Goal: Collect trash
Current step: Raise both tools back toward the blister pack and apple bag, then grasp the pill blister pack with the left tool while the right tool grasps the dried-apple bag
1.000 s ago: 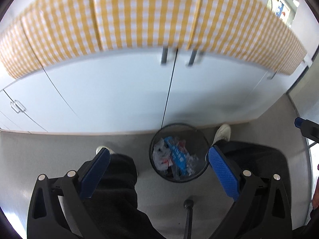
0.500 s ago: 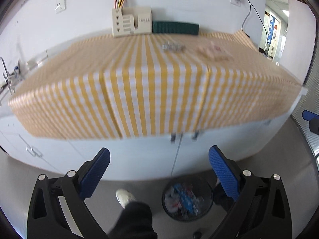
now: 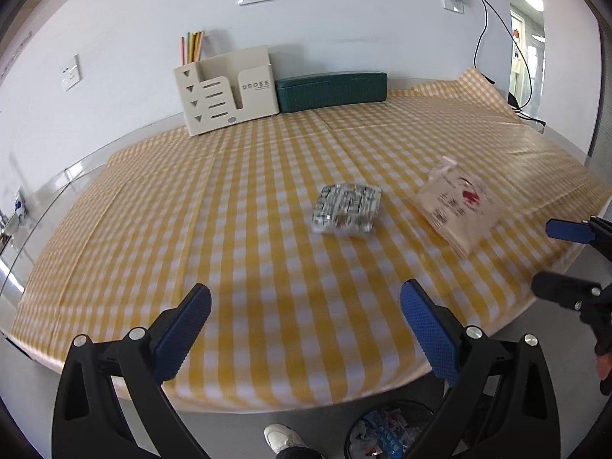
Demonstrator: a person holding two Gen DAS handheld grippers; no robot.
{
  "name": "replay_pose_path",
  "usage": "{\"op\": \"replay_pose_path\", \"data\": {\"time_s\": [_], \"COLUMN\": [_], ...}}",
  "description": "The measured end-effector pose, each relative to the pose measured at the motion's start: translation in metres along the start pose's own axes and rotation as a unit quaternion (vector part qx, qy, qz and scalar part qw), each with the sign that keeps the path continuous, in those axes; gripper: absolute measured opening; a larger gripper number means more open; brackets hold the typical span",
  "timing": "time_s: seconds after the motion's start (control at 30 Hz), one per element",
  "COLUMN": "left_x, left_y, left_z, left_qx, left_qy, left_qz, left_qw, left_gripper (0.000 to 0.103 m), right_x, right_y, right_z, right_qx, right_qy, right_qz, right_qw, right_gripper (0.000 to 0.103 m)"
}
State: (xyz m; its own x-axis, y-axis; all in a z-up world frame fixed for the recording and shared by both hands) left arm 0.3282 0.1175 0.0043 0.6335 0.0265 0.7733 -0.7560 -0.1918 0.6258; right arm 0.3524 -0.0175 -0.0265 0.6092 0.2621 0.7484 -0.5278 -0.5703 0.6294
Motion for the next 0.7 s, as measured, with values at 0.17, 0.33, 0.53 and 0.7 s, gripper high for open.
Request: {"op": "replay_pose_path", "data": {"time_s": [0.17, 0.33, 0.53, 0.7], "left_x": [0.015, 0.029, 0.044, 0.048], "left_y": [-0.028, -0.049, -0.065, -0.08], "left_z": [0.003, 0.004, 0.009, 0.022], "left_qx": [-0.017, -0.029, -0.054, -0.081], "left_qy": [-0.012, -0.026, -0.044, -0.074], "left_qz": [-0.011, -0.022, -0.029, -0.042], "left_qw": [0.9997, 0.999, 0.9971, 0.9931], "left_gripper": [0.099, 0.099, 0.099, 0.099], "right_x": [0.013, 0.023, 0.031, 0.033], "right_y": [-0.027, -0.047, -0.066, -0.074], "right_z": [0.001, 0.003, 0.002, 0.013], "right_qx": [-0.001, 0.002, -0.003, -0.031], "right_qy": [0.015, 0.021, 0.034, 0.059], "right_qz": [-0.006, -0.013, -0.014, -0.013], "right_qw": [1.0, 1.0, 0.999, 0.998], "right_gripper": [0.099, 0.099, 0.099, 0.098]}}
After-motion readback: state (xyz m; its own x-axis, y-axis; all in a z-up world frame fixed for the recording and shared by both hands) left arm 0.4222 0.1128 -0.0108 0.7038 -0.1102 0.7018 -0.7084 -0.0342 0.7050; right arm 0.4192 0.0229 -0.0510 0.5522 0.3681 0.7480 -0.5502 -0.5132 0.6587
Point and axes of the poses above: each gripper's, at about its wrist camera, not at the fingertips, and y roughly against the way its jaws point, z to its right, x to its top, the point moved 10 cm from there along -y, roughly the way its jaws point, and after that the axes turned 5 degrees about z, right-handed, at the moved point
